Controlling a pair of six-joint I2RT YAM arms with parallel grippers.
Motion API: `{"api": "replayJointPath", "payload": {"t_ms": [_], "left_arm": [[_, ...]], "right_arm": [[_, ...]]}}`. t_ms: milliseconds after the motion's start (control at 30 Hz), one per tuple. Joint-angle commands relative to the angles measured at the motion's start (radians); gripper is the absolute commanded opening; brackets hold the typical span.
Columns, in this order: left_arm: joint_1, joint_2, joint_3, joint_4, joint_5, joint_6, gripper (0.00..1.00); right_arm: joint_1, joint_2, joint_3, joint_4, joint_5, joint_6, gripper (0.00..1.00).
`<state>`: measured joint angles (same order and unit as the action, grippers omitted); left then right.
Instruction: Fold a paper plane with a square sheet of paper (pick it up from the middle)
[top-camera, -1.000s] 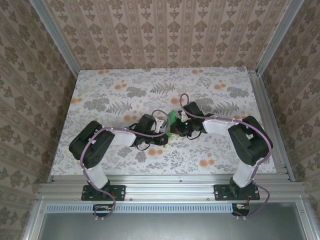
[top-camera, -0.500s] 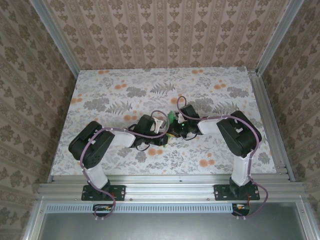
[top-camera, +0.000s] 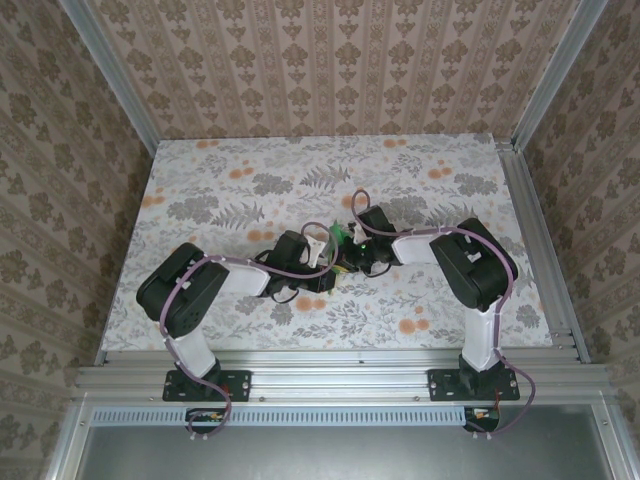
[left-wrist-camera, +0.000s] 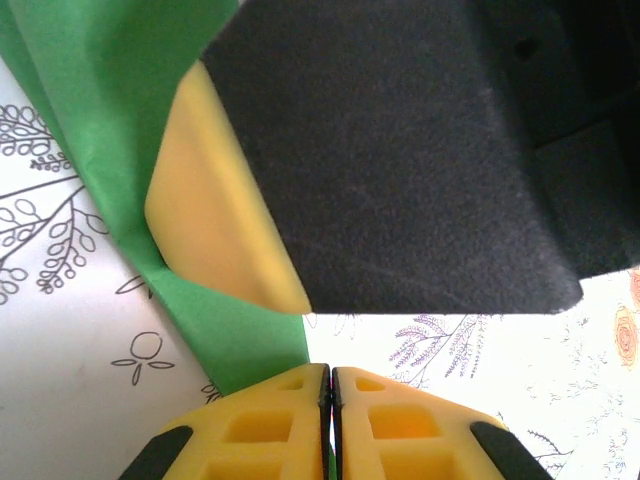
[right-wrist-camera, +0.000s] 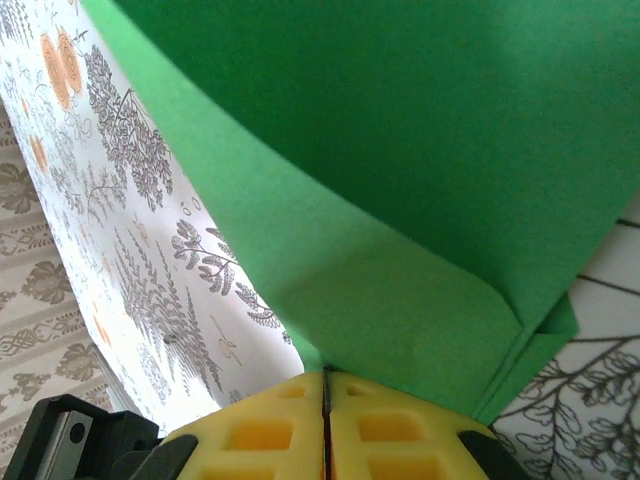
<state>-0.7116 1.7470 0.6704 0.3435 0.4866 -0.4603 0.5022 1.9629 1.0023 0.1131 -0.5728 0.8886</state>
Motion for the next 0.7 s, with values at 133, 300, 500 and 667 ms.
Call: {"api": "replayJointPath", "payload": {"t_ms": [133,300,500,667], "left_arm": [[-0.007,-0.007,-0.063,-0.201,-0.092,0.007,0.14],[-0.034,-0.025,-0.069,-0.214,-0.101,-0.006,0.14],[-0.054,-0.053,-0.095,-0.215,-0.103,-0.024,0.14],[-0.078,-0.059,-0.109,-0.227,-0.104,-0.025,0.14]], "right_arm": [[-0.008,0.065,0.004,-0.113,0.150,-0.045,0.10],[-0.010,0.067,0.002,-0.128,0.167,-0.056,0.10],[-0.008,0.071,-0.002,-0.131,0.171,-0.063,0.10],[-0.008,0.073,-0.006,-0.130,0.171,-0.068,0.09]]}}
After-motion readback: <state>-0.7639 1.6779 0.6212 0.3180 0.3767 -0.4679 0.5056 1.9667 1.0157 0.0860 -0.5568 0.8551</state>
